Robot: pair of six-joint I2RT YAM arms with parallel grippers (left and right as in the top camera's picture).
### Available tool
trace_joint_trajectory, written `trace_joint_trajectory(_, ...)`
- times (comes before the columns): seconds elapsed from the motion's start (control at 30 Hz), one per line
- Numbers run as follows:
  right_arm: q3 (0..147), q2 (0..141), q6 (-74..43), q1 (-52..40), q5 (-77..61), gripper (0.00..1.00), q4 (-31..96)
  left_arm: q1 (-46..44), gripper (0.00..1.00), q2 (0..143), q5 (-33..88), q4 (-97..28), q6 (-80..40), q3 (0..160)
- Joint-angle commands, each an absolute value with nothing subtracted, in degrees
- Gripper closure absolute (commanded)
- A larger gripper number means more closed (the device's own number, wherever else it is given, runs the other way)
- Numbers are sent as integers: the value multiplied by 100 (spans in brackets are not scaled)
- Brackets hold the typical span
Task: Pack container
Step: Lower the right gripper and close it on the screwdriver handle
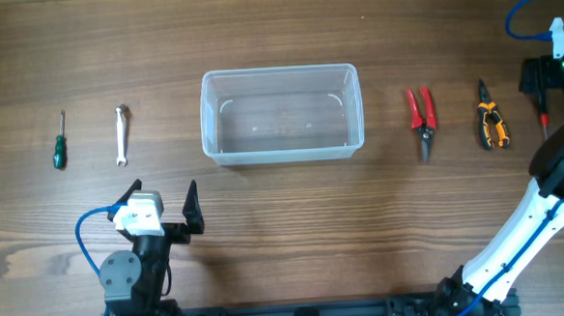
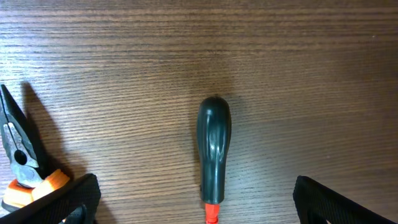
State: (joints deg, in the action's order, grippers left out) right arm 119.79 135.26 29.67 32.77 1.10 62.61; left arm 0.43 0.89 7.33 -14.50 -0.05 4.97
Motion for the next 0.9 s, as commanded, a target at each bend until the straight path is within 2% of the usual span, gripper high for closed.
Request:
trace_joint_trajectory(0.0,12084,13935,3000,3284,-5,0,6298,10,0,56,786,-1417,89,445)
trace_joint_trajectory(0.67,12081,14167,2952,3439,12,0,6333,10,0,56,786,-1417,89,445)
trace_joint_trajectory(0.87,12079,14167,2941,3485,19,5,6346,10,0,56,786,-1417,89,445)
